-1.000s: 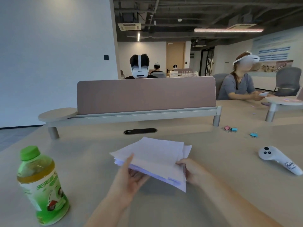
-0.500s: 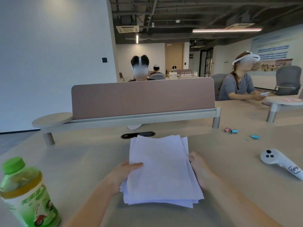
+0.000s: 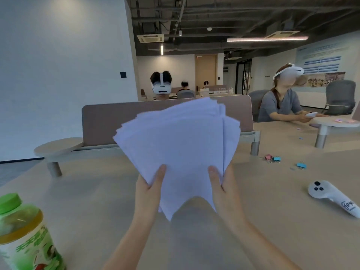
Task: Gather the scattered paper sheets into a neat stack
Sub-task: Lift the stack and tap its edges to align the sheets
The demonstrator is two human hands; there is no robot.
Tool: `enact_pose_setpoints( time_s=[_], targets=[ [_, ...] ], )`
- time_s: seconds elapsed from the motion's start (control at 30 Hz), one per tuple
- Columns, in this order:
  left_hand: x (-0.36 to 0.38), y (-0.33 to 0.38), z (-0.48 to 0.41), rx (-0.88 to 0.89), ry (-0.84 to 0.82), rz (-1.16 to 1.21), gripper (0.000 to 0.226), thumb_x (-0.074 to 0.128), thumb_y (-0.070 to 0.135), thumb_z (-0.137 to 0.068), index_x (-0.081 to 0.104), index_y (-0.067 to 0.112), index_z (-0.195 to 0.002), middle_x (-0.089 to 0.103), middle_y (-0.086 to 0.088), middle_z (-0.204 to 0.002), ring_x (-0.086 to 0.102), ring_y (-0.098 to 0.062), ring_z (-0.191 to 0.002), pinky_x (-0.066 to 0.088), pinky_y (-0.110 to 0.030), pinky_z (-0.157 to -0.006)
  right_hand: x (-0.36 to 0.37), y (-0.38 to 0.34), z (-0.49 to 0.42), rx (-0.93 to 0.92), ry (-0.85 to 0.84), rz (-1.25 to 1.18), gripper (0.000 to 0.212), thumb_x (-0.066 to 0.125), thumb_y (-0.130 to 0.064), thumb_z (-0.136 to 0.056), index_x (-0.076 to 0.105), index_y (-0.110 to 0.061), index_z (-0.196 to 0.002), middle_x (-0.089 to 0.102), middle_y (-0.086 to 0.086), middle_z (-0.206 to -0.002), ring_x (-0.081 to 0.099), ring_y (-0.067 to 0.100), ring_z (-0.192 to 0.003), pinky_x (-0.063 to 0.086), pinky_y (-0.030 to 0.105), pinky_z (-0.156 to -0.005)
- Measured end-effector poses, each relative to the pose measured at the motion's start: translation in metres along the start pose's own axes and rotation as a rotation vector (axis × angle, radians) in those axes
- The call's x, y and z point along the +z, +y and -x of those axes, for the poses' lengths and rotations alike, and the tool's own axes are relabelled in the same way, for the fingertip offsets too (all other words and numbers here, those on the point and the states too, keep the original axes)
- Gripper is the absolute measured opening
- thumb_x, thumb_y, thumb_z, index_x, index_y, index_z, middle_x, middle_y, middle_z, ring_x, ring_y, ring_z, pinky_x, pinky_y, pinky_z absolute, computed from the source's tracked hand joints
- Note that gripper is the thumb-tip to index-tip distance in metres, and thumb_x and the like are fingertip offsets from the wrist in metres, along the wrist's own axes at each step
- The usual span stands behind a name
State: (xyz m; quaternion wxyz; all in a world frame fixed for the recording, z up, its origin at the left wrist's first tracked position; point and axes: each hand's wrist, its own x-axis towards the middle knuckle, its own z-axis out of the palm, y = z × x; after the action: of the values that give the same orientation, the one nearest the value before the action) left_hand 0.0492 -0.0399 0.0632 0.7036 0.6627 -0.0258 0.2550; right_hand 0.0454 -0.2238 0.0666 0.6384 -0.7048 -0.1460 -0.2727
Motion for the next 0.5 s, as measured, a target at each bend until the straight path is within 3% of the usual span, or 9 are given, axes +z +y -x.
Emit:
enact_pose_setpoints(
  time_s=[0.1, 0.17, 0.23, 0.27, 0.33, 0.37, 0.43, 0.5],
  targets=[
    [0.009, -0.007, 0.008, 0.023, 0.052, -0.018, 0.029, 0.062, 0.036, -0.103, 0.068, 0.023, -0.127, 0.081, 0.013, -0.11, 0.076, 0.001, -0.097, 0.063, -0.025, -0.078, 0.007, 0.009, 0.009, 0.105, 0.047, -0.042, 0.01, 0.047, -0.028, -0.105, 0.057, -0.027, -0.106, 0.059, -0.035, -0.085, 0.058, -0.012, -0.088, 0.046, 0.021, -0.088],
    [0.014, -0.001, 0.006, 0.058, 0.083, -0.001, 0.028, 0.059, 0.034, -0.104, 0.066, 0.024, -0.129, 0.08, 0.021, -0.106, 0.074, 0.007, -0.095, 0.058, -0.013, -0.072, 0.008, 0.004, 0.009, 0.117, 0.055, -0.089, 0.012, 0.045, -0.024, -0.106, 0.055, -0.028, -0.1, 0.056, -0.034, -0.074, 0.058, -0.011, -0.08, 0.043, 0.012, -0.085],
    [0.016, 0.008, 0.002, 0.095, 0.096, -0.003, 0.026, 0.058, 0.036, -0.104, 0.067, 0.024, -0.126, 0.079, 0.02, -0.102, 0.074, 0.008, -0.092, 0.055, -0.009, -0.068, 0.004, 0.0, 0.005, 0.083, 0.078, -0.11, 0.013, 0.044, -0.022, -0.107, 0.055, -0.024, -0.114, 0.059, -0.04, -0.084, 0.058, -0.016, -0.088, 0.042, 0.011, -0.091],
    [0.017, 0.012, 0.001, 0.105, 0.097, -0.007, 0.024, 0.059, 0.037, -0.104, 0.068, 0.025, -0.122, 0.079, 0.018, -0.101, 0.074, 0.007, -0.089, 0.055, -0.011, -0.068, 0.001, 0.001, 0.003, 0.061, 0.086, -0.103, 0.02, 0.044, -0.023, -0.107, 0.054, -0.021, -0.124, 0.062, -0.042, -0.1, 0.058, -0.018, -0.1, 0.041, 0.016, -0.097],
    [0.015, 0.012, 0.0, 0.105, 0.098, -0.002, 0.018, 0.059, 0.041, -0.103, 0.068, 0.029, -0.112, 0.078, 0.016, -0.098, 0.073, 0.003, -0.085, 0.057, -0.017, -0.07, -0.001, 0.008, 0.001, 0.052, 0.086, -0.052, 0.044, 0.047, -0.034, -0.105, 0.041, -0.027, -0.149, 0.056, -0.029, -0.139, 0.05, -0.008, -0.133, 0.036, 0.026, -0.113],
    [0.014, 0.008, 0.003, 0.089, 0.099, 0.01, 0.019, 0.057, 0.043, -0.103, 0.068, 0.029, -0.109, 0.078, 0.014, -0.097, 0.073, 0.0, -0.086, 0.057, -0.02, -0.072, -0.001, 0.012, 0.002, 0.073, 0.093, -0.003, 0.054, 0.049, -0.043, -0.102, 0.034, -0.033, -0.154, 0.05, -0.024, -0.149, 0.044, -0.002, -0.141, 0.033, 0.032, -0.117],
    [0.012, -0.003, 0.012, 0.049, 0.103, 0.037, 0.025, 0.053, 0.044, -0.105, 0.069, 0.026, -0.112, 0.079, 0.011, -0.1, 0.075, -0.009, -0.095, 0.058, -0.026, -0.079, 0.001, 0.02, 0.008, 0.118, 0.104, 0.074, 0.06, 0.05, -0.051, -0.099, 0.032, -0.038, -0.154, 0.047, -0.021, -0.152, 0.042, 0.001, -0.143, 0.033, 0.042, -0.121],
    [0.013, -0.008, 0.02, 0.056, 0.106, 0.046, 0.027, 0.052, 0.04, -0.106, 0.069, 0.024, -0.118, 0.08, 0.007, -0.108, 0.075, -0.015, -0.105, 0.059, -0.033, -0.087, 0.004, 0.024, 0.011, 0.141, 0.104, 0.007, 0.048, 0.05, -0.035, -0.103, 0.041, -0.03, -0.15, 0.055, -0.018, -0.144, 0.05, -0.002, -0.136, 0.037, 0.042, -0.12]
  ],
)
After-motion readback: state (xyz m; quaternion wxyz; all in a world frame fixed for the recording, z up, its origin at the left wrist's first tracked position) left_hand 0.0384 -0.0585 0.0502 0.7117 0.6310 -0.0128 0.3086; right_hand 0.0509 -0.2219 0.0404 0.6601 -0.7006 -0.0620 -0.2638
